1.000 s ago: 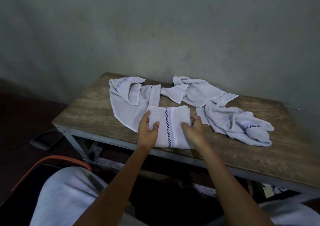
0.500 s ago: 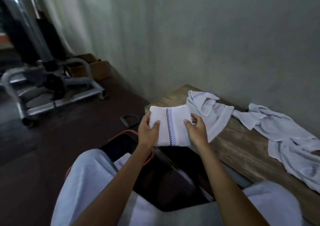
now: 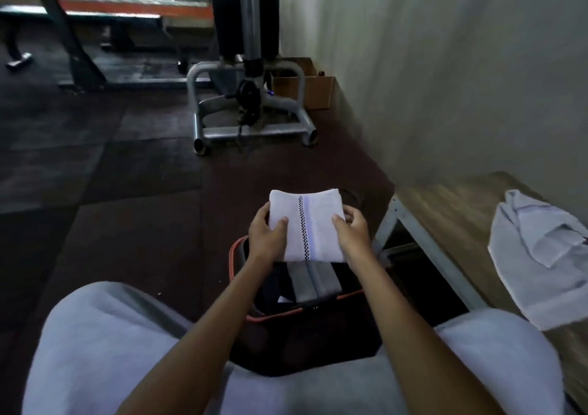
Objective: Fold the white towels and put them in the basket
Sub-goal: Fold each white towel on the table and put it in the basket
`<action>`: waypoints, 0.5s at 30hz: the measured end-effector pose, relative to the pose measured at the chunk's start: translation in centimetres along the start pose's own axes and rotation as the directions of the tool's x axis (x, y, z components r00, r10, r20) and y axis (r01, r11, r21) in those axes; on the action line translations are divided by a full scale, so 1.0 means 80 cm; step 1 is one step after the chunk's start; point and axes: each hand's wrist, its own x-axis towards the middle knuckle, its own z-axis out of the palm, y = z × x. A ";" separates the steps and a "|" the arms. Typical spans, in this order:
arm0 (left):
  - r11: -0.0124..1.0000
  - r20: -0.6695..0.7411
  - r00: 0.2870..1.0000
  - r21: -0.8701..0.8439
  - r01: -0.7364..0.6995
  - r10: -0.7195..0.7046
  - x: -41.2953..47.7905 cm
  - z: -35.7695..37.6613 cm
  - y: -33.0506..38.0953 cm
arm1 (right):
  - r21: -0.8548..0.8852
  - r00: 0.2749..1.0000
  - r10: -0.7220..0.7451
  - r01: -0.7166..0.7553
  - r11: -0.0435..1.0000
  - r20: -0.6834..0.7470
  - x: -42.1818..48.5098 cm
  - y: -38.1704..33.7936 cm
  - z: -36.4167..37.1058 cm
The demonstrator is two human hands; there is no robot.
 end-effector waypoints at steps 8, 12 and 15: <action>0.959 -0.010 0.963 0.083 0.271 -0.271 0.052 0.037 -0.150 | -0.156 0.971 0.224 -0.209 0.965 0.088 0.091 0.132 0.046; 0.898 0.061 0.896 0.031 0.439 -0.440 0.084 0.085 -0.232 | -0.235 0.942 0.327 -0.301 0.924 0.078 0.145 0.211 0.045; 0.863 0.095 0.858 0.019 0.506 -0.505 0.105 0.117 -0.294 | -0.285 0.922 0.380 -0.345 0.894 0.078 0.184 0.268 0.047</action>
